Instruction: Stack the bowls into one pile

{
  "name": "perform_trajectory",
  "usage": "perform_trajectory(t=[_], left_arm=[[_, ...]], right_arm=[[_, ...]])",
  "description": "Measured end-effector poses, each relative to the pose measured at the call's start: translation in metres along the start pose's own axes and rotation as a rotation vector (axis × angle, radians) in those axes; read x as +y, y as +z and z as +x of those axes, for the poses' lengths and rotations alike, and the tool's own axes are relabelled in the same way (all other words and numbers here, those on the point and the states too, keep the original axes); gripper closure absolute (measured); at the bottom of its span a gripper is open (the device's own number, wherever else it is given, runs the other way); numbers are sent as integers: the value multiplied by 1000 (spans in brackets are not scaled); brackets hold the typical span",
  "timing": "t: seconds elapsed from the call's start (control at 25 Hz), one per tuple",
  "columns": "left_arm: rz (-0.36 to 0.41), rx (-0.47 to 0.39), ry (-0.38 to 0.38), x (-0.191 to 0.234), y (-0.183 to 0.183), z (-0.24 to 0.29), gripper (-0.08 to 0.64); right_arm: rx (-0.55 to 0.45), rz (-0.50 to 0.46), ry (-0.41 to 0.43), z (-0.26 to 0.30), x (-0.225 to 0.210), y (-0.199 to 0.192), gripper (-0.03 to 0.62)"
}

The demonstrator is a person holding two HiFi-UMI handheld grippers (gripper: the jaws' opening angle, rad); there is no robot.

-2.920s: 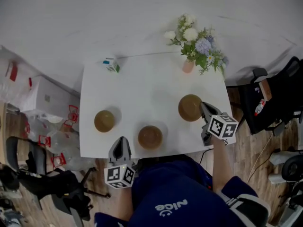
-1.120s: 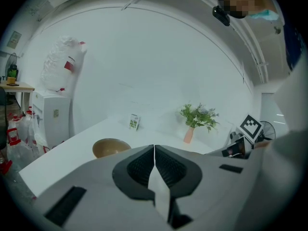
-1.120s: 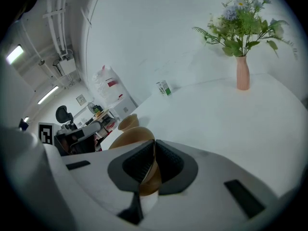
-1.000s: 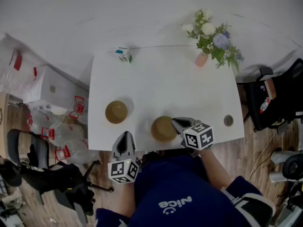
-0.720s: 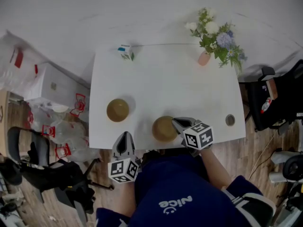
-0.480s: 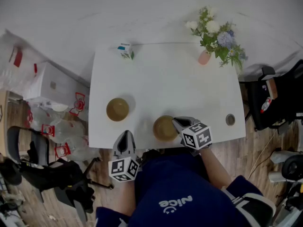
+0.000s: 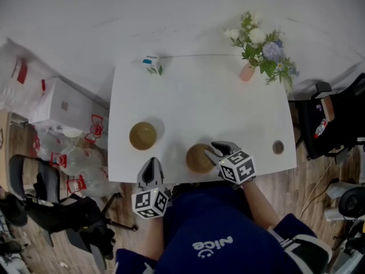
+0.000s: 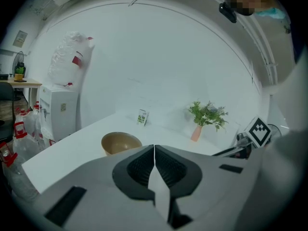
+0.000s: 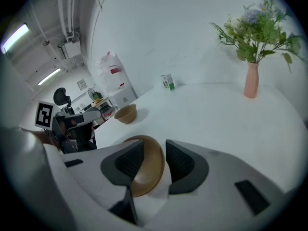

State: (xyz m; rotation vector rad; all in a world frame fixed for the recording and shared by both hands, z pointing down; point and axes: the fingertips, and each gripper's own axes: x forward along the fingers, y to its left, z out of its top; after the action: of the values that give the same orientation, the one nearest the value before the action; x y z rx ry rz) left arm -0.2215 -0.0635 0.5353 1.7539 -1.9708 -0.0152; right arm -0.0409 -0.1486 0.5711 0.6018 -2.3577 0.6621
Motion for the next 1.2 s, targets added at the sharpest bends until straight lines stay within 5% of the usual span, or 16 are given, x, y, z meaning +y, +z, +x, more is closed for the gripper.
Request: perform_trajectory(t=[0.36,0.48,0.68,1.2], left_arm=[[-33,-28,121,37,18,5,537],[-51,-10,147,54,22,9,422],[-54,71,188,84,22,24,413],[-300,281,198,141,7,68,413]], right_arm=[[-163,40,-53,-21,-16,31,434],[-180,43,-69,-25,-17,31,467],[-227,32,-83,-34,-13,34,528],[-257,67,-87,-52,-3,9,541]])
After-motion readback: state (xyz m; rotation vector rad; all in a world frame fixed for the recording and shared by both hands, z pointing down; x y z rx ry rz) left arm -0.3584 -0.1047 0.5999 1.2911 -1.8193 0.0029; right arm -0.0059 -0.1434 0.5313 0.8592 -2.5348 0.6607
